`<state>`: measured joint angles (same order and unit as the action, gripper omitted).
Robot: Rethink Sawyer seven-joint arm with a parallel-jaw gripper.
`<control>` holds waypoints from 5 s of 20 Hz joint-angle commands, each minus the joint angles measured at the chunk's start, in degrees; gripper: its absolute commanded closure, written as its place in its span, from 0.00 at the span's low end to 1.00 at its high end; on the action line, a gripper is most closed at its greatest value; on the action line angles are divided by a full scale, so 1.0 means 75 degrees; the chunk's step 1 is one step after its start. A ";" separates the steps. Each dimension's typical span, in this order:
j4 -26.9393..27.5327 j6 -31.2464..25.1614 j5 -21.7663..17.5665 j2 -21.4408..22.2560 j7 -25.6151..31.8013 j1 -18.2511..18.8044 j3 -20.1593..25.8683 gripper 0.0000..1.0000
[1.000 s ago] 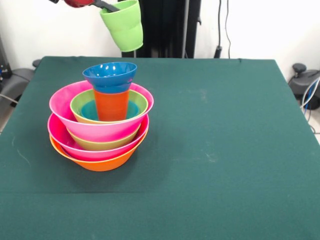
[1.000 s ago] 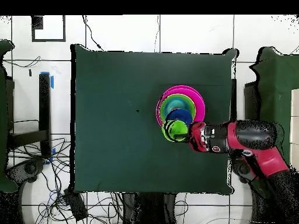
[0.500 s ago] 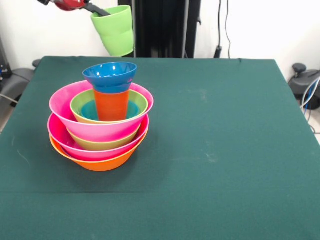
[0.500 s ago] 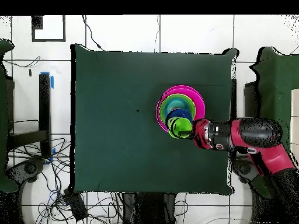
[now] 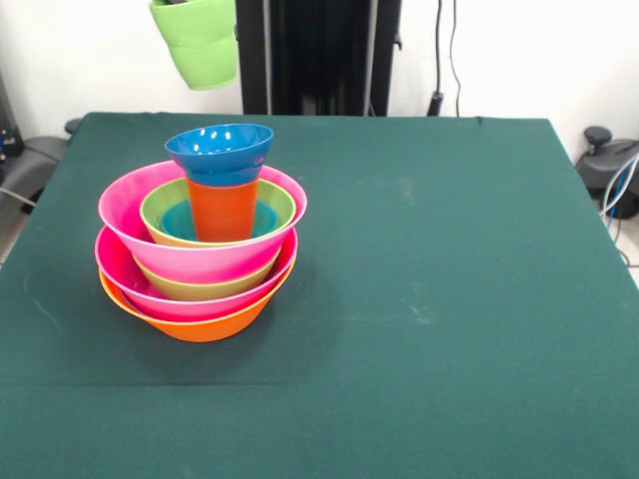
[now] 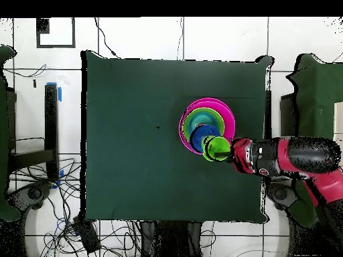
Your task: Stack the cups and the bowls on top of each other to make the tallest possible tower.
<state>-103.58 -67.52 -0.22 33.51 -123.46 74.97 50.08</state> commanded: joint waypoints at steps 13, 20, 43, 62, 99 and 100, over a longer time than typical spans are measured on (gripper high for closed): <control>0.0136 -0.0041 -0.0265 -0.0063 0.1208 -0.0202 0.0294 1.00; 0.0337 -0.0021 -0.0304 -0.0243 0.1204 -0.0324 0.0258 1.00; 0.0680 0.0362 -0.0724 -0.0789 0.1404 -0.0435 0.0188 1.00; 0.0829 0.0640 -0.0989 -0.1203 0.1458 -0.0436 0.0295 1.00; 0.0921 0.0961 -0.1583 -0.1046 0.1285 -0.0320 0.0566 0.00; 0.0884 0.0991 -0.1555 -0.1038 0.1253 -0.0293 0.0595 0.00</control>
<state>-97.14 -65.17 -8.48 25.76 -123.46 74.64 54.07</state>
